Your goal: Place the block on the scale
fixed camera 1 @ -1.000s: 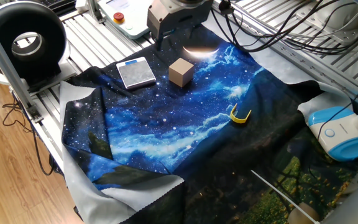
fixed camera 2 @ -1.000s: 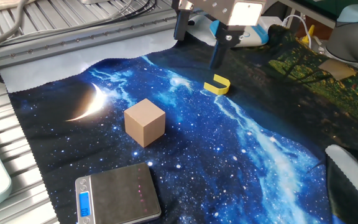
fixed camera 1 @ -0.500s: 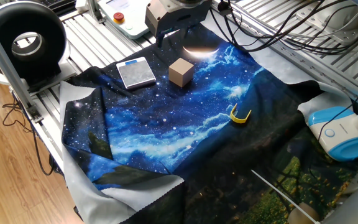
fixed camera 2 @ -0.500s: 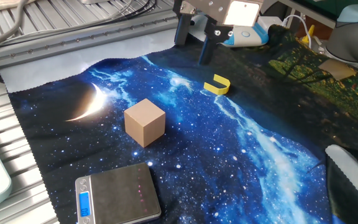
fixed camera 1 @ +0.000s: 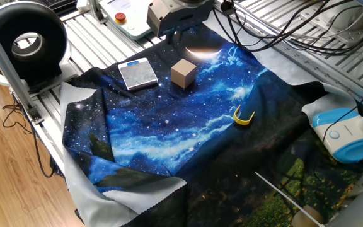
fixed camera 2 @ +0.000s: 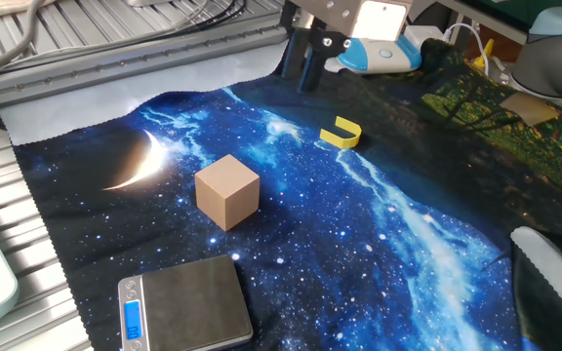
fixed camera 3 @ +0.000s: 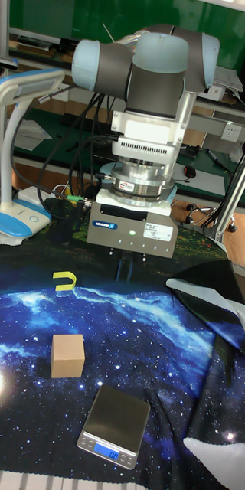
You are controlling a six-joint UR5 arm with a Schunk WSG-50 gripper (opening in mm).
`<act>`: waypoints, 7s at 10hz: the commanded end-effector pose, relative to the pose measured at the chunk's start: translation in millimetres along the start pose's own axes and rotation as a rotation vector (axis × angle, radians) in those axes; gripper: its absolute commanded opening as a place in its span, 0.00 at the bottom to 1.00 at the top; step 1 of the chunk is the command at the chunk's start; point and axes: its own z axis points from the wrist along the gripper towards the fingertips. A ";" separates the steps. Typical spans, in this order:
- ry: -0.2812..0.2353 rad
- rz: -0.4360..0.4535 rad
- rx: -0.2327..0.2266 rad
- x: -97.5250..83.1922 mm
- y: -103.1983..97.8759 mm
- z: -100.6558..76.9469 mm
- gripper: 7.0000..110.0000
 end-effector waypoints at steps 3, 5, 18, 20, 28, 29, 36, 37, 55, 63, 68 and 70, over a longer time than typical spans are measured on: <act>0.016 -0.015 0.011 3.7 -4.2 -0.4 0.00; 0.019 -0.015 0.011 4.4 -4.3 -0.4 0.00; 0.037 -0.006 0.002 9.4 -0.8 0.4 0.00; 0.037 0.001 -0.004 9.8 1.0 0.7 0.00; 0.040 -0.004 -0.002 11.1 1.0 4.0 0.00; 0.040 -0.004 -0.002 11.3 1.3 4.3 0.00; 0.037 -0.003 -0.004 11.0 2.3 5.7 0.00; 0.037 -0.004 -0.003 10.9 1.9 5.7 0.00; 0.170 -0.131 0.037 58.7 -16.6 25.6 0.00; 0.165 -0.055 0.072 81.8 -7.1 45.6 0.00; 0.180 -0.050 0.026 94.4 4.1 49.5 0.00; 0.156 -0.043 0.000 92.1 3.6 51.3 0.00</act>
